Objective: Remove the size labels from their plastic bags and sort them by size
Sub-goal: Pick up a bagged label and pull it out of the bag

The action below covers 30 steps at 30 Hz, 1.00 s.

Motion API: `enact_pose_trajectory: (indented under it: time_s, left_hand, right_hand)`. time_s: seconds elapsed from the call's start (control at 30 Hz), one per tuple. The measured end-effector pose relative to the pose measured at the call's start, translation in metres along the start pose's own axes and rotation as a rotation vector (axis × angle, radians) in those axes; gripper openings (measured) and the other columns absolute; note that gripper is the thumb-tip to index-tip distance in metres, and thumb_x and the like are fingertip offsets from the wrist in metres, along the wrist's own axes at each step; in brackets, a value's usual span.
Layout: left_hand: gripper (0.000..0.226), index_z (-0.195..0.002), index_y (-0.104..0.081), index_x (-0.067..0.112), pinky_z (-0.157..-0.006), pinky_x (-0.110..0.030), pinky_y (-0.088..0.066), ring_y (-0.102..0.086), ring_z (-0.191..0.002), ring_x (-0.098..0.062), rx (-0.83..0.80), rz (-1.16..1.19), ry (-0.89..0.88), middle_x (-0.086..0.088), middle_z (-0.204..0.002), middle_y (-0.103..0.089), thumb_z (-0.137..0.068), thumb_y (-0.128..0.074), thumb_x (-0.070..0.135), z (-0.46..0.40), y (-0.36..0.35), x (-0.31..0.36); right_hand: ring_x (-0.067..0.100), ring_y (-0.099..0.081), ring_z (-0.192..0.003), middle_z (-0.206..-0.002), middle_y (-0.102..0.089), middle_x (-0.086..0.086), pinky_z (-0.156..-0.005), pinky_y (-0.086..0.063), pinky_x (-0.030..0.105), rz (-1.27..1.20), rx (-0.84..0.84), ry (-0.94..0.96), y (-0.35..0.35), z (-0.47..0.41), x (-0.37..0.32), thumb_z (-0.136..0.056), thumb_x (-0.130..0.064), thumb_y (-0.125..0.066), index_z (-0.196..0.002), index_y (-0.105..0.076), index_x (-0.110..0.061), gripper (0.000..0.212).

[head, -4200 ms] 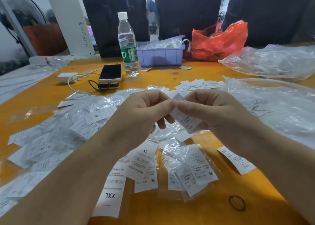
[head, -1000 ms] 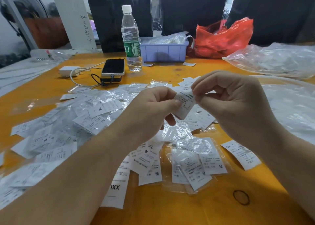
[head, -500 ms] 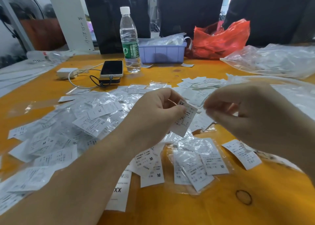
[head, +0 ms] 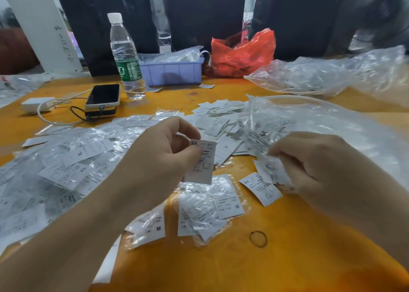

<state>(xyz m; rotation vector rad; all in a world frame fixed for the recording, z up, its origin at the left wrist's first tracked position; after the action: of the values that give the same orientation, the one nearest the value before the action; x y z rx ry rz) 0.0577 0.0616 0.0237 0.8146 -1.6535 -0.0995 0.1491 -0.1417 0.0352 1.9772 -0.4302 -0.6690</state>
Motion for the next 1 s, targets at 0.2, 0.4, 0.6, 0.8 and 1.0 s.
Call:
enact_pose_trajectory:
  time_s: [0.2,0.4,0.6,0.8,1.0]
  left_hand:
    - [0.017,-0.088,-0.057,0.043,-0.063,-0.035,-0.06,-0.07,-0.078,-0.004,0.016,-0.042,-0.051,0.015,-0.077,-0.073,-0.091,-0.064,0.028,0.002,-0.004,0.001]
    - [0.019,-0.09,-0.056,0.043,-0.053,-0.019,-0.055,-0.066,-0.082,0.008,0.021,-0.159,-0.083,0.021,-0.079,-0.072,-0.09,-0.065,0.026,0.002,-0.006,-0.002]
    - [0.021,-0.089,-0.057,0.045,-0.051,-0.011,-0.05,-0.063,-0.085,0.011,0.017,-0.163,-0.08,0.024,-0.081,-0.071,-0.089,-0.066,0.027,0.002,-0.007,-0.001]
    - [0.023,-0.09,-0.057,0.046,-0.051,-0.009,-0.049,-0.059,-0.086,0.017,0.015,-0.176,-0.098,0.028,-0.08,-0.069,-0.089,-0.066,0.025,0.003,-0.008,0.0]
    - [0.021,-0.09,-0.057,0.044,-0.052,-0.009,-0.05,-0.062,-0.084,0.013,0.016,-0.168,-0.126,0.026,-0.081,-0.07,-0.089,-0.066,0.025,0.003,-0.008,0.004]
  right_hand:
    - [0.024,-0.061,-0.082,-0.104,-0.062,0.002,-0.068,-0.054,0.038,0.138,-0.022,-0.118,-0.004,0.002,0.022,-0.08,0.007,-0.055,-0.105,-0.069,-0.015,0.036]
    - [0.021,-0.042,-0.102,-0.111,-0.051,-0.001,-0.08,-0.046,0.034,0.241,-0.098,-0.242,-0.016,0.004,0.033,-0.09,-0.023,-0.048,-0.115,-0.052,-0.023,0.025]
    - [0.008,-0.035,-0.067,-0.076,-0.041,-0.007,-0.054,-0.029,0.024,0.184,-0.132,-0.214,-0.024,0.004,0.028,-0.089,-0.012,-0.046,-0.073,-0.038,-0.023,0.021]
    - [0.023,-0.052,-0.066,-0.071,-0.06,0.001,-0.046,-0.04,0.027,0.237,0.077,-0.113,-0.015,0.006,0.019,-0.069,0.009,-0.058,-0.083,-0.067,-0.013,0.028]
    - [0.024,-0.065,-0.07,-0.079,-0.071,0.005,-0.057,-0.056,0.039,-0.032,0.405,0.118,-0.002,0.012,0.01,-0.076,0.011,-0.073,-0.093,-0.073,-0.007,0.024]
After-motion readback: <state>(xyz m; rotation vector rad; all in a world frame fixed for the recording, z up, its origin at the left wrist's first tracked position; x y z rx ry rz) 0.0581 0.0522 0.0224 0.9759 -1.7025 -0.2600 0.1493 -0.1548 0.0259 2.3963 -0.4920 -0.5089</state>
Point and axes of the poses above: each hand's wrist, its own z-axis away from the middle knuckle, its own y-axis out of the back of the hand, x = y × z, the point moved 4 cm from there along -z, towards the middle knuckle
